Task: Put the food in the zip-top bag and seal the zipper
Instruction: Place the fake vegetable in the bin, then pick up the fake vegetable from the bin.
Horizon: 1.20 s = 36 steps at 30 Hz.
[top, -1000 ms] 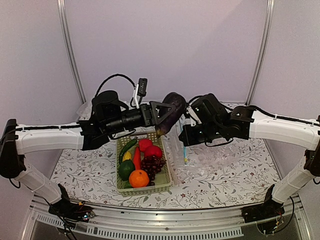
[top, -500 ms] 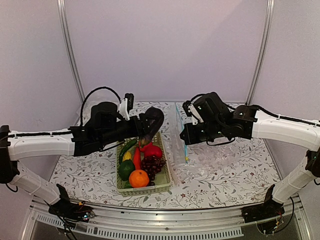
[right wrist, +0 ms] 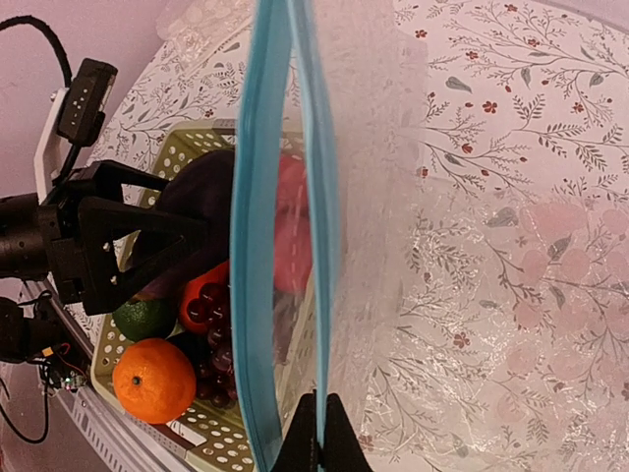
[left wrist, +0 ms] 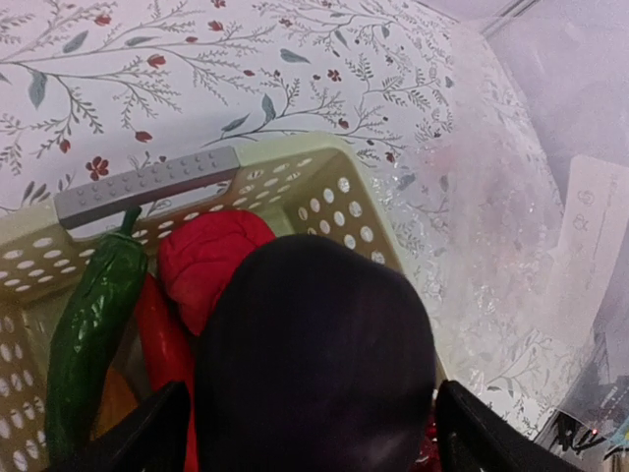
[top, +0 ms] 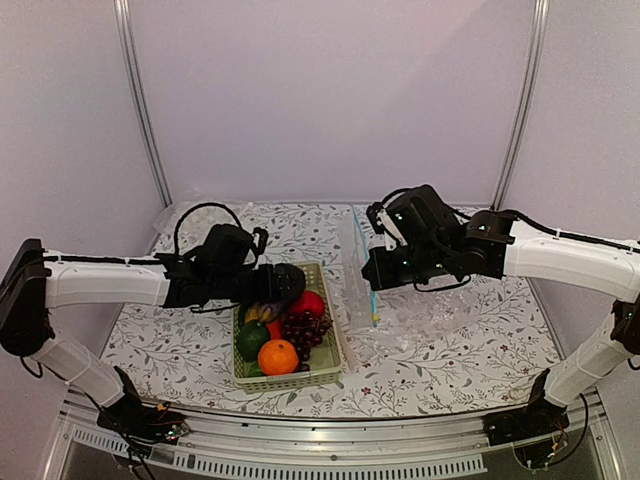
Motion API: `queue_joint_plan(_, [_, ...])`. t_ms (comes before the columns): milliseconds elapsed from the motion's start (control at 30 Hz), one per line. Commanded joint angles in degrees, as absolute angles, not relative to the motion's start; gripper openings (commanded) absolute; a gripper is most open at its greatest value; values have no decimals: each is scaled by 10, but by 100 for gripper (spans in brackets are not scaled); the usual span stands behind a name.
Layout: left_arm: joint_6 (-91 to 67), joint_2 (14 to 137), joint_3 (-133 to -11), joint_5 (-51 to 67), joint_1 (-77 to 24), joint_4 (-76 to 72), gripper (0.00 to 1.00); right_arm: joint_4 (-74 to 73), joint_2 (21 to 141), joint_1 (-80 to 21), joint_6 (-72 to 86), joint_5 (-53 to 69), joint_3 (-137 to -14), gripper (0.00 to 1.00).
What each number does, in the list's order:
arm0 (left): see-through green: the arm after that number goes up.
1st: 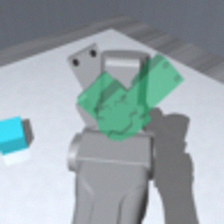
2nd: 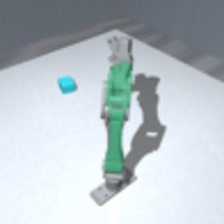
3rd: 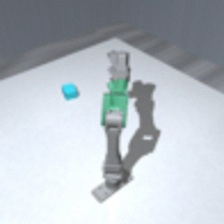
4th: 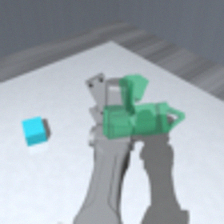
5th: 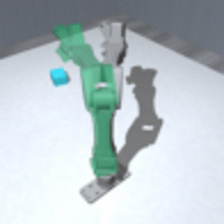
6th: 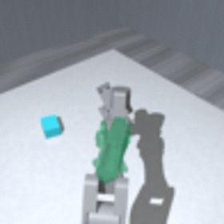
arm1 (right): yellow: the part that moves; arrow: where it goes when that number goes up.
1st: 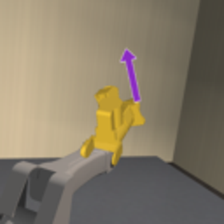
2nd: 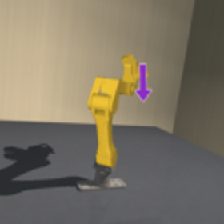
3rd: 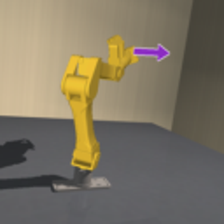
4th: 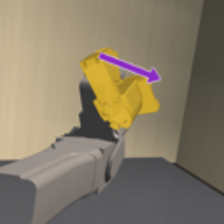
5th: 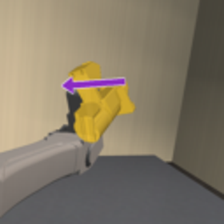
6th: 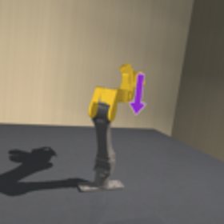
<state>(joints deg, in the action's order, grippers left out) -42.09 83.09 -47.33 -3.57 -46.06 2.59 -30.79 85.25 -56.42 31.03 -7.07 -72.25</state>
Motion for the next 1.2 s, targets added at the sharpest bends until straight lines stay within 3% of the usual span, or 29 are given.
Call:
queue_joint_plan(0, [-409, 847, -502, -7, -439, 83, 95, -323, 847, -568, 313, -82, -723, 0])
queue_joint_plan(67, [-399, 847, -513, 9, -426, 104, 99, -325, 846, -568, 312, -83, -722, 0])
queue_joint_plan(400, [-262, 930, -684, 33, -369, 329, 100, -337, 849, -569, 306, -84, -725, 0])
queue_joint_plan(667, [-265, 977, -726, 64, -334, 349, 99, -338, 844, -568, 308, -86, -721, 0])
queue_joint_plan(933, [-279, 1010, -728, 101, -329, 329, 79, -337, 847, -568, 306, -84, -722, 0])
queue_joint_plan(1167, [-285, 1021, -724, 108, -328, 332, 78, -338, 846, -569, 303, -87, -723, 0])
